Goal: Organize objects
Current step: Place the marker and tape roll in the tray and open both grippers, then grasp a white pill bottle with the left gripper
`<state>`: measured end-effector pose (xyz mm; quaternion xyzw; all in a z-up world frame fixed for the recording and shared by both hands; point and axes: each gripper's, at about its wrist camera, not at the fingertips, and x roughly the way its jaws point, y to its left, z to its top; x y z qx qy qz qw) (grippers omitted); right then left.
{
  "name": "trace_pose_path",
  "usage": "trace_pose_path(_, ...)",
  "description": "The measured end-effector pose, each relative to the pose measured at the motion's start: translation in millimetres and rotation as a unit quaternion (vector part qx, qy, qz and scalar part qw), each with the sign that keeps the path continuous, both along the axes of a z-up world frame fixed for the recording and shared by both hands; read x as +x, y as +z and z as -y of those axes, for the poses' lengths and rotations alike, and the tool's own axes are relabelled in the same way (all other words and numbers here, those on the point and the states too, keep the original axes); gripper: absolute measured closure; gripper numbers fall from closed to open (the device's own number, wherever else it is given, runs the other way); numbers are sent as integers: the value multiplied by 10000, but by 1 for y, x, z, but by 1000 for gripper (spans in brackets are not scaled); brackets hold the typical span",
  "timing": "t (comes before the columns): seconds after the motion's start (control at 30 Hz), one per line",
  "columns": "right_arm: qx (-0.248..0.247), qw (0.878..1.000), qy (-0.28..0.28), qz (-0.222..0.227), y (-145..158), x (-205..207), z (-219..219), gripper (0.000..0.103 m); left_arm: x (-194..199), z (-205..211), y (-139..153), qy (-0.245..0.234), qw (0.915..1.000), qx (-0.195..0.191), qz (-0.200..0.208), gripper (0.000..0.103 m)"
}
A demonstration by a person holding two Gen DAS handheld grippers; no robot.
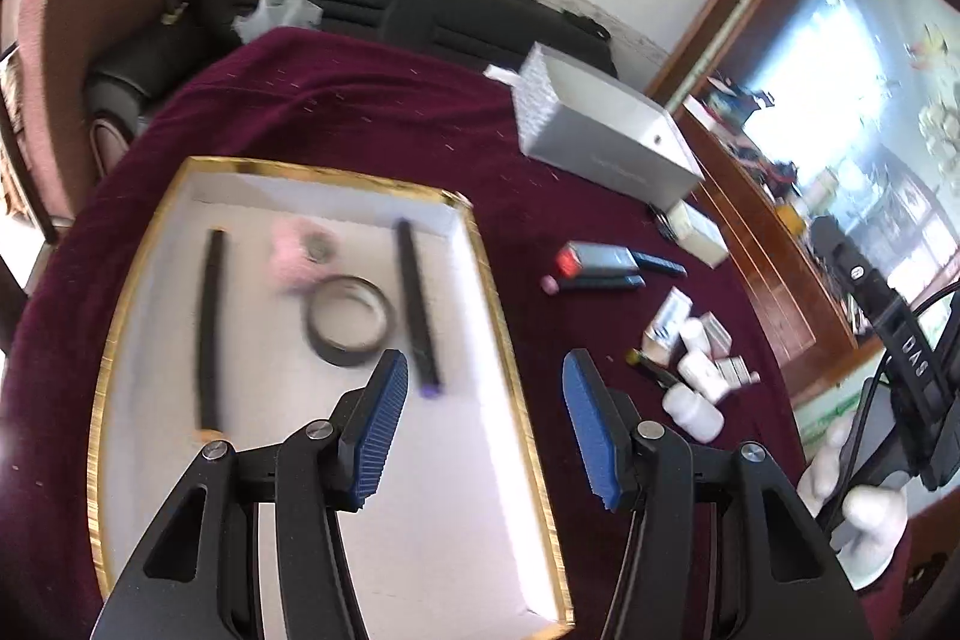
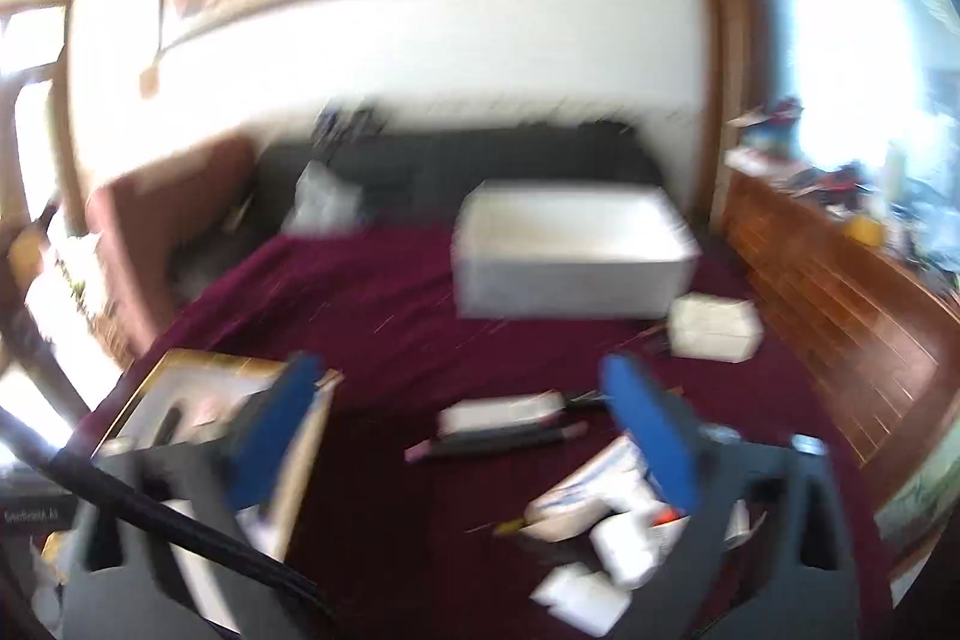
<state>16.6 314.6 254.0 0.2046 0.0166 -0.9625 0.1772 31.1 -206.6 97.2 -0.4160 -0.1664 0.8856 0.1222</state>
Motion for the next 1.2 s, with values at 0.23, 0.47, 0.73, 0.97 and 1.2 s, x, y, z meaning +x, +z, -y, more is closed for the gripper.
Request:
trace_pose_path(0.23, -912, 9733, -756, 1967, -65, -43, -112, 0, 1, -81, -15, -685, 9968, -331, 260, 55)
trace_pose_path(0.47, -1631, 9520, -412, 2557, -107, -39, -157, 0, 1, -142, -28, -1127, 9910, -410, 598, 55)
trace_pose_path(0.73, -2490, 9080, 714, 3294, -134, -49, -142, 0, -3, -145, -38, -775, 9922, -753, 616, 55)
trace_pose_path(0.97, -3284, 8259, 2180, 4030, -154, -37, -106, 0, -5, -133, -53, -607, 9927, -694, 780, 55)
trace_pose_path(1.2, -3128, 8609, 1573, 3690, -139, -33, -139, 0, -15, -145, -61, -590, 9932, -638, 771, 51)
